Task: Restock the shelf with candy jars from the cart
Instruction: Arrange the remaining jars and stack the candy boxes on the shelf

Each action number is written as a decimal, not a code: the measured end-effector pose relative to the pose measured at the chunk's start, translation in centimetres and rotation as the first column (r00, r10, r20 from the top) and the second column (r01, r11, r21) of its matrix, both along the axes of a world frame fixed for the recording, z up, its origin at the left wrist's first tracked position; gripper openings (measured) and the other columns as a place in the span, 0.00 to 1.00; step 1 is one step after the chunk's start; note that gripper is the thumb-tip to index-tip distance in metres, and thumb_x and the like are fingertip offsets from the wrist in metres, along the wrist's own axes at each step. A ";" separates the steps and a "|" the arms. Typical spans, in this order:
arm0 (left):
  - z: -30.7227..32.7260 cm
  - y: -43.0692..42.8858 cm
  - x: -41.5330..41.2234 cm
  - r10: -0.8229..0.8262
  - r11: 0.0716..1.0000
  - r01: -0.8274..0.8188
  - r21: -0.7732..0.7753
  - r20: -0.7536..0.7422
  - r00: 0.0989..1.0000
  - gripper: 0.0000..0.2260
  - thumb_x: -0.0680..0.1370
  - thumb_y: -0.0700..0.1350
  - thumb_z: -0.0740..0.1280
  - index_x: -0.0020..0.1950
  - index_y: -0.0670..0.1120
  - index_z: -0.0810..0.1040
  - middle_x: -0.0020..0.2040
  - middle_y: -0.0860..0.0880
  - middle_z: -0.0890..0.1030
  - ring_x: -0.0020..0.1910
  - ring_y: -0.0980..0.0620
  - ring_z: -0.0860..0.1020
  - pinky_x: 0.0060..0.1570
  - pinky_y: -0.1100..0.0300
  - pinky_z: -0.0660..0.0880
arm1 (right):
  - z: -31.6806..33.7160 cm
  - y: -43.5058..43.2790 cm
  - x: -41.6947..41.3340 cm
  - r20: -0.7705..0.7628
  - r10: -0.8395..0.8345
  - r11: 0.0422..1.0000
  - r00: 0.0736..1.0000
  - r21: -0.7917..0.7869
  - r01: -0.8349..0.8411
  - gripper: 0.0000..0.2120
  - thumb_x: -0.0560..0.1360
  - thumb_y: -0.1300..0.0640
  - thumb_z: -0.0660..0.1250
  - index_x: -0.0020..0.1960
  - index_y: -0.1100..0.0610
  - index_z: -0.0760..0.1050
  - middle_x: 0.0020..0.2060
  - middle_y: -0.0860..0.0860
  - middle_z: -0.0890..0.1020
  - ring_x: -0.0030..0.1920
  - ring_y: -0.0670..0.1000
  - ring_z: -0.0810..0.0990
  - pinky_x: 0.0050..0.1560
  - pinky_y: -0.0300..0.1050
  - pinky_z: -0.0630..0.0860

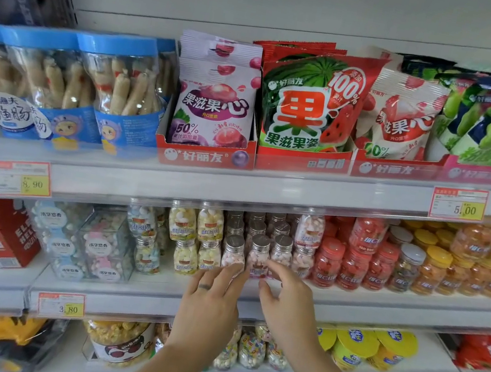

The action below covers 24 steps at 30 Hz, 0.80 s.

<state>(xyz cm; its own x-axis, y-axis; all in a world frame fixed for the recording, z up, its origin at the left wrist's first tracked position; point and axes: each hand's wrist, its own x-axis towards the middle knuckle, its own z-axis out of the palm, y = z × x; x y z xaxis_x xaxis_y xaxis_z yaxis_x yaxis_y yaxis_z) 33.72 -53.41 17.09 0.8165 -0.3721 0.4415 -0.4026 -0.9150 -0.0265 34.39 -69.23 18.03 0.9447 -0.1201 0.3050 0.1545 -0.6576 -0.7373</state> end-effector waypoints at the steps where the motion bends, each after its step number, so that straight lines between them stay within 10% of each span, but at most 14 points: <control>1: 0.0 0.0 0.1 -0.002 1.000 0.002 -0.006 0.002 1.000 0.29 0.66 0.44 0.77 0.67 0.49 0.76 0.64 0.50 0.78 0.59 0.47 0.79 0.60 0.48 0.76 | -0.1 0.1 0.1 0.002 0.000 1.000 1.000 -0.002 0.000 0.20 0.78 0.56 0.67 0.70 0.50 0.73 0.66 0.43 0.77 0.67 0.43 0.73 0.66 0.34 0.67; 24: 5.6 -4.8 3.6 -0.080 0.989 0.104 -0.107 0.210 0.975 0.25 0.68 0.41 0.77 0.65 0.49 0.79 0.60 0.51 0.81 0.54 0.48 0.81 0.52 0.51 0.79 | 2.6 -4.0 0.1 0.131 -0.272 0.927 0.953 0.302 0.223 0.24 0.77 0.62 0.69 0.71 0.53 0.70 0.55 0.46 0.79 0.47 0.40 0.79 0.45 0.33 0.76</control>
<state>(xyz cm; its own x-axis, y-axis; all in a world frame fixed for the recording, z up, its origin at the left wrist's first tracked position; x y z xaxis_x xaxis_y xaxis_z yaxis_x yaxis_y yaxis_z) 37.35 -58.20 22.70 0.6692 -0.3772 0.6402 -0.4823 -0.8759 -0.0119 34.47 -73.24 20.59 0.8117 -0.4473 0.3755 0.1509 -0.4605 -0.8747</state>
